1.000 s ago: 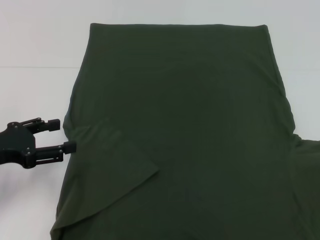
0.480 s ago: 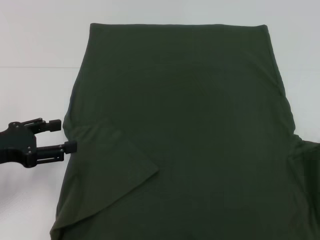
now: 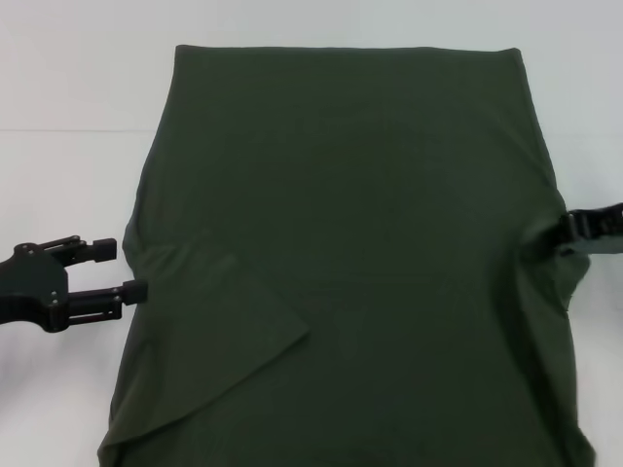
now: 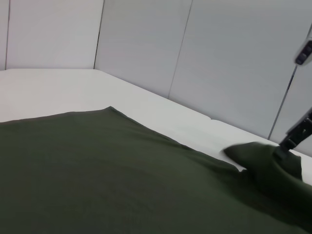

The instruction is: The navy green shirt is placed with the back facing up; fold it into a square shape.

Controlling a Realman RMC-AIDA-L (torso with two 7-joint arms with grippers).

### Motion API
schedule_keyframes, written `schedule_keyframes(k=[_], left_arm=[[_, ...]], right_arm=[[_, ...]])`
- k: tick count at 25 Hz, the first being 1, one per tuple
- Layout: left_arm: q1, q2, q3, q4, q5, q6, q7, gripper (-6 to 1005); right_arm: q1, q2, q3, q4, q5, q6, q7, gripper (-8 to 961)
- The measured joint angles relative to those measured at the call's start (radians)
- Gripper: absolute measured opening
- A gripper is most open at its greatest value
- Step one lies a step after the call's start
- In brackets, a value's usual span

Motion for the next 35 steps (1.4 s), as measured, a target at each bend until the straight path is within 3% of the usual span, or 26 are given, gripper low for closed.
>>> schedule_keyframes(k=[7,10,15,21,25,28,32,35], left_arm=[[0.001,0.001,0.0,0.005,0.001,-0.003,0.0,842],[0.001,0.001,-0.001,0.003,0.002,-0.006,0.0,842],[0.001,0.0,-0.005,-0.002,-0.003,-0.008,-0.052,842],[-0.009,0.014,-0.002,-0.006,-0.001,0.006,-0.24,841],[-0.011,0.047,-0.001,-0.021,0.027,0.036,-0.458,841],[-0.012,0.068,-0.006,-0.03,0.089,0.076,-0.616,841],[-0.02,0.084,-0.009,-0.021,0.226,0.111,-0.806,841],[-0.038,0.097,-0.01,-0.02,0.347,0.124,-0.908,842]], right_arm=[[0.01,0.017,-0.011,0.001,0.052,-0.002,-0.024,74],[-0.015,0.021,-0.004,0.001,0.115,0.0,-0.051,277],[-0.096,0.014,-0.002,0.008,0.299,-0.004,-0.172,514],[-0.248,0.014,0.008,0.069,0.524,-0.025,-0.564,767],[-0.339,0.026,0.016,0.13,0.595,-0.062,-0.882,825],[-0.39,0.048,0.051,0.161,0.613,-0.085,-1.073,869],[-0.431,0.093,0.068,0.166,0.605,-0.063,-1.261,927],[-0.444,0.116,0.065,0.175,0.577,-0.049,-1.376,924]])
